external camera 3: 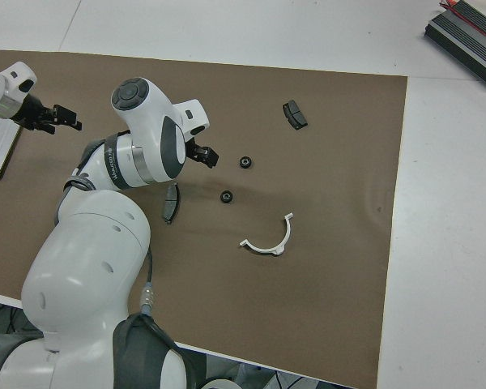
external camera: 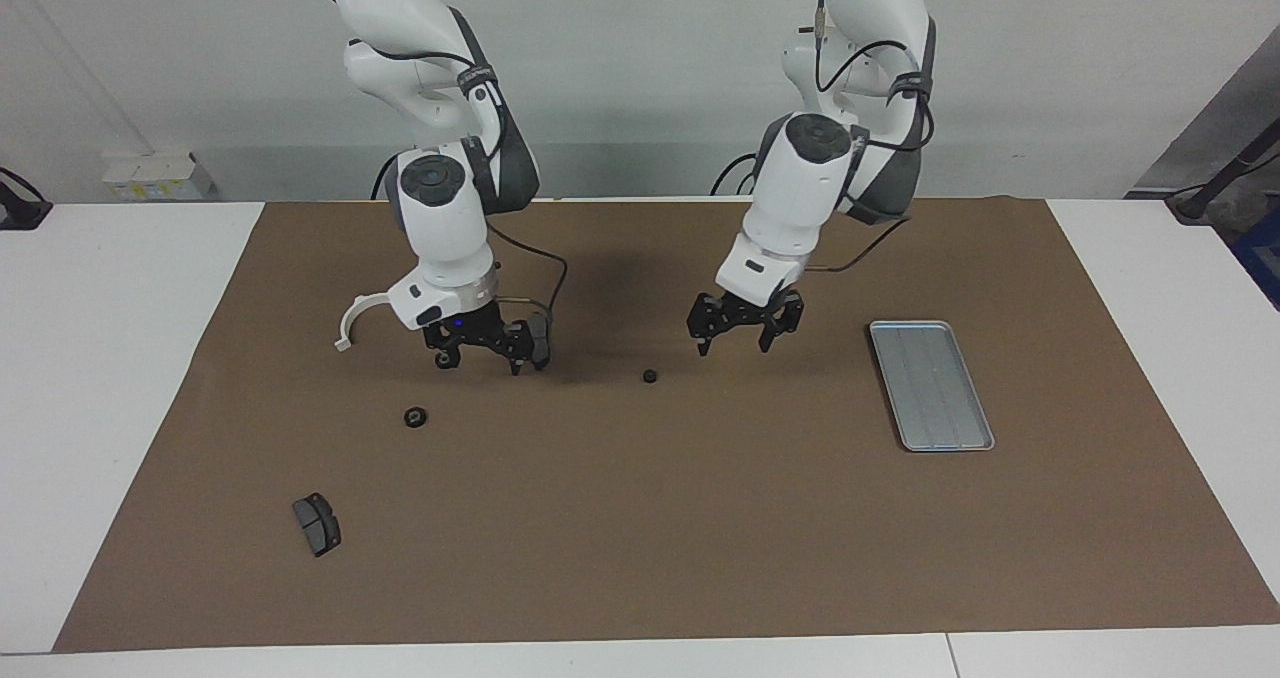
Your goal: Pick bearing gear from pile to tray
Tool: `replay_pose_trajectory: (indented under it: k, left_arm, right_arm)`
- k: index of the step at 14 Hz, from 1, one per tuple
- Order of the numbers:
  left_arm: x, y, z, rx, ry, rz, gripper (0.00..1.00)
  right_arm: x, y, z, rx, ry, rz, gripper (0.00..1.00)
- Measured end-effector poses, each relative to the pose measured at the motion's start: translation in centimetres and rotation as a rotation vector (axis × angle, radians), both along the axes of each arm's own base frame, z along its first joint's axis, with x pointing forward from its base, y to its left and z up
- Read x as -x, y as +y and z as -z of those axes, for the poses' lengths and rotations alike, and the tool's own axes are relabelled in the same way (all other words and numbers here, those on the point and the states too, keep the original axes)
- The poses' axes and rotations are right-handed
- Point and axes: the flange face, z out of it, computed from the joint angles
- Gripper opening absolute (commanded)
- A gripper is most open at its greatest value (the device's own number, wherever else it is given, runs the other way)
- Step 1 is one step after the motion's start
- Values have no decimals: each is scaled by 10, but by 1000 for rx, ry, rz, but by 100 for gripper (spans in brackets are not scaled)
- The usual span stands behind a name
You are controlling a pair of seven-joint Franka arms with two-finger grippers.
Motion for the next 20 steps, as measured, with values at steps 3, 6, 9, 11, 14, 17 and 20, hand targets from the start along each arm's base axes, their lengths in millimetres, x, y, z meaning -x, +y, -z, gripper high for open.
replay_pose_trajectory:
  k: [3,6,9,11,14,17,20]
  left_arm:
    - [2,-29,45,-24,3,25,100]
    - [-5,-37,53,-14,-15,30,100]
    - [3,-50,59,-21,-20,60,90]
    - [7,-58,66,-18,-25,76,86]
    - [21,-69,82,-34,-1,103,80]
    - [27,-75,88,-39,7,116,75]
    - [33,-77,93,-45,14,125,65]
  right_arm:
    - [20,-51,6,21,28,-46,100]
    - [32,-86,22,25,18,-69,100]
    - [46,-89,49,20,10,-76,100]
    - [46,-82,61,14,-6,-91,100]
    - [46,-71,71,10,-5,-114,93]
    - [47,-49,78,5,-8,-152,85]
    - [47,-47,81,4,-10,-155,66]
